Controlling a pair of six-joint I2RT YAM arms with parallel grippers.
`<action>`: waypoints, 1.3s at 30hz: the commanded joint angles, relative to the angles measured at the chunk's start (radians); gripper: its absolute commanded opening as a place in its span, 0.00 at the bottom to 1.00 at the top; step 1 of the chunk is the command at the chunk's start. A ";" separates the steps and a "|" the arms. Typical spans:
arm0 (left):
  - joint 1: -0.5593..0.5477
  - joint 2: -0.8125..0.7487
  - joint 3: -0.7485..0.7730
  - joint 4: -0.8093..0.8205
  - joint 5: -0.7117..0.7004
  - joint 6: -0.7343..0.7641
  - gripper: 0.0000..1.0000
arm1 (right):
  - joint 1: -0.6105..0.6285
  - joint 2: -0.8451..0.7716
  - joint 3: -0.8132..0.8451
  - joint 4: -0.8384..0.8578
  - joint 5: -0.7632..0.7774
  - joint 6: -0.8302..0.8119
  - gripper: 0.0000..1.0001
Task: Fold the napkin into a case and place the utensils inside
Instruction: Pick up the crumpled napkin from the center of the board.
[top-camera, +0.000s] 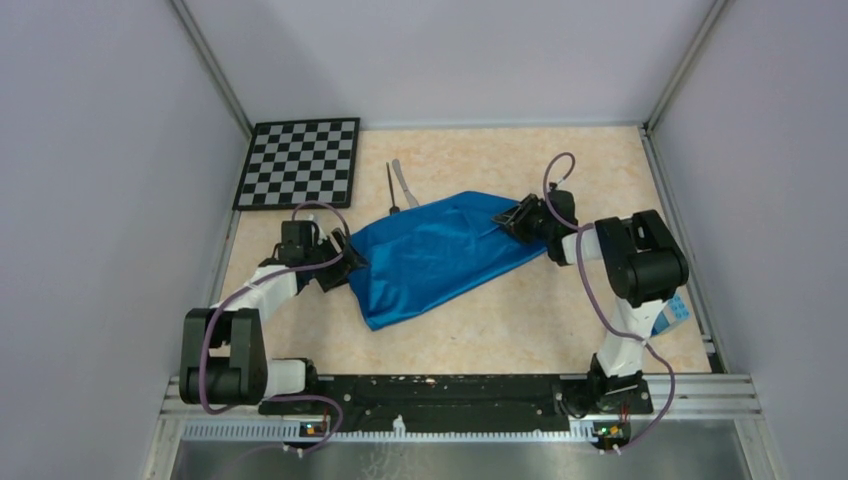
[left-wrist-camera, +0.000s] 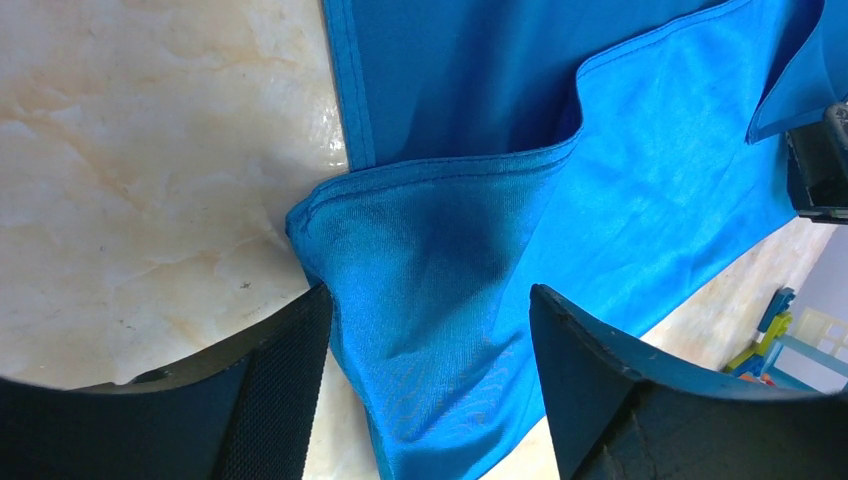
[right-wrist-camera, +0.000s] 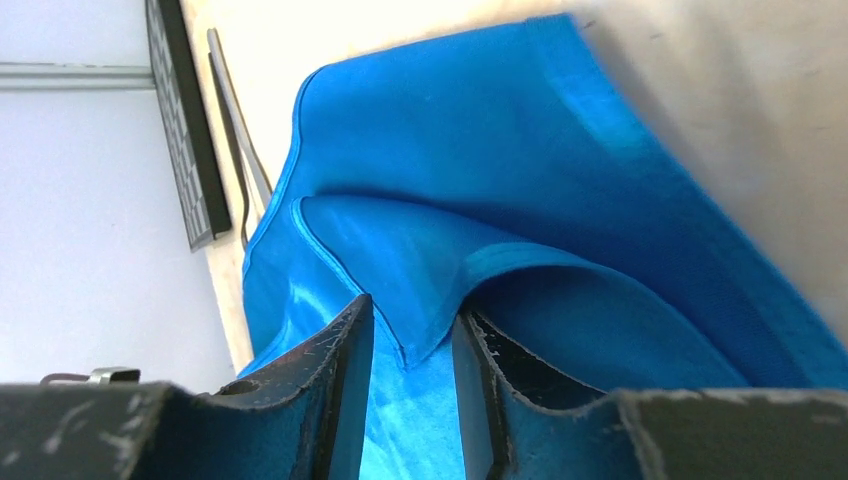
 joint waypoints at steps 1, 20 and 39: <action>0.006 -0.019 -0.015 0.052 0.025 0.002 0.75 | 0.058 0.023 0.018 0.139 -0.024 0.054 0.36; 0.006 -0.031 -0.018 0.053 0.004 -0.003 0.65 | 0.185 0.120 0.020 0.255 0.178 0.233 0.22; 0.038 -0.068 0.031 -0.089 -0.293 -0.072 0.50 | 0.180 0.042 0.034 0.174 0.197 0.195 0.00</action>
